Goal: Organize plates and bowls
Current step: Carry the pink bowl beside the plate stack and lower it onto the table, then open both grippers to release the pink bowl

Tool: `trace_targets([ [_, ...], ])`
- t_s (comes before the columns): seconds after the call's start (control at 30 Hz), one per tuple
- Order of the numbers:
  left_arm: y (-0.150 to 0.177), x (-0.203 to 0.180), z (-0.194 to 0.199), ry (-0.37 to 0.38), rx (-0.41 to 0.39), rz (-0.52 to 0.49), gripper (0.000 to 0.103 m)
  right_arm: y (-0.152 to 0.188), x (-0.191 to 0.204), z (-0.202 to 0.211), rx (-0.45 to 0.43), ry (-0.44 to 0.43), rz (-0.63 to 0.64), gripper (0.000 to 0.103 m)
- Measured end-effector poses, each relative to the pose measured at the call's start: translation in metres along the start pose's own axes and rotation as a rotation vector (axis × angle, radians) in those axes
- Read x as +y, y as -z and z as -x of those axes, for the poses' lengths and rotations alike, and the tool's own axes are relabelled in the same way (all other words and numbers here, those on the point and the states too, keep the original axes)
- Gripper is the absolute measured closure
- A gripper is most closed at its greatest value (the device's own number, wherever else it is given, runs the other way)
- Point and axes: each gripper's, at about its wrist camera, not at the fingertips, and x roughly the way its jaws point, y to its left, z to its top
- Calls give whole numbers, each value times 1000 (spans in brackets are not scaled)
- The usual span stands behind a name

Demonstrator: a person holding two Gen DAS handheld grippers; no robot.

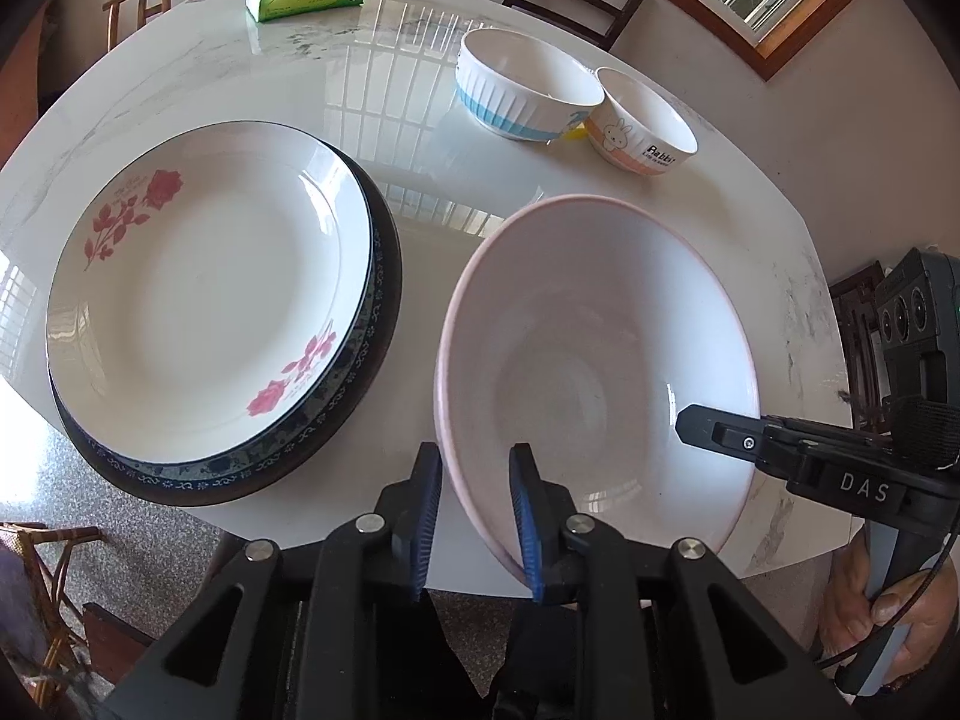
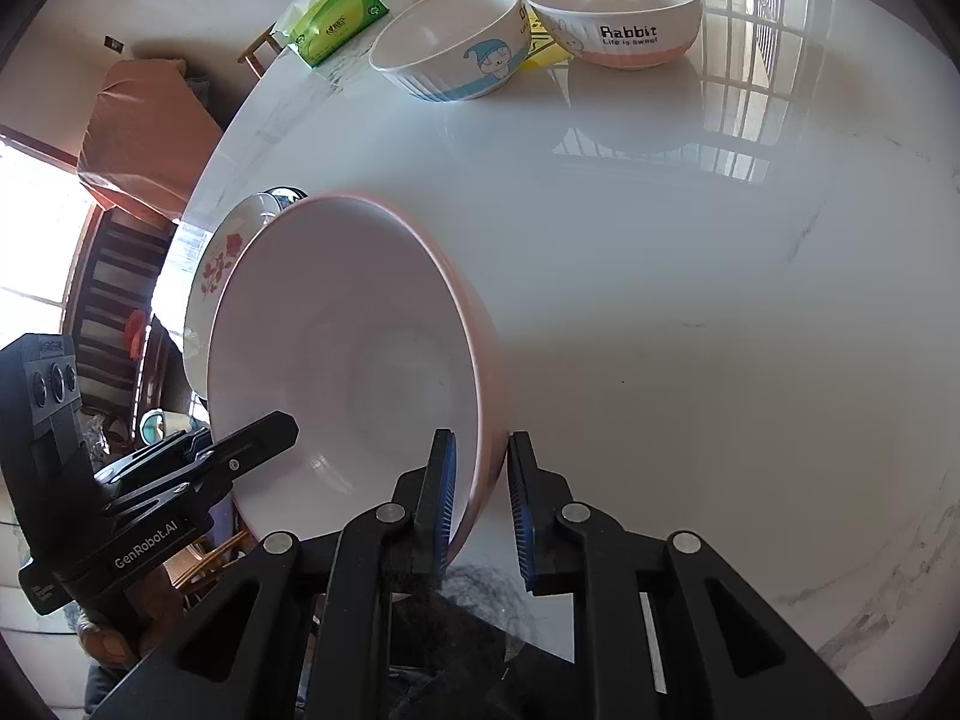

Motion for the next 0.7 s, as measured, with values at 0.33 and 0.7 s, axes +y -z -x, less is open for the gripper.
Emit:
trace_targets([
  [0.33,2,-4,24,-20,-90,-63,69,2,-5,15,-69,-63,-26,80],
  [0.7,-7,-33,75,-85,-258,-201,62,10,-53,53,-334,-44,-64,75],
])
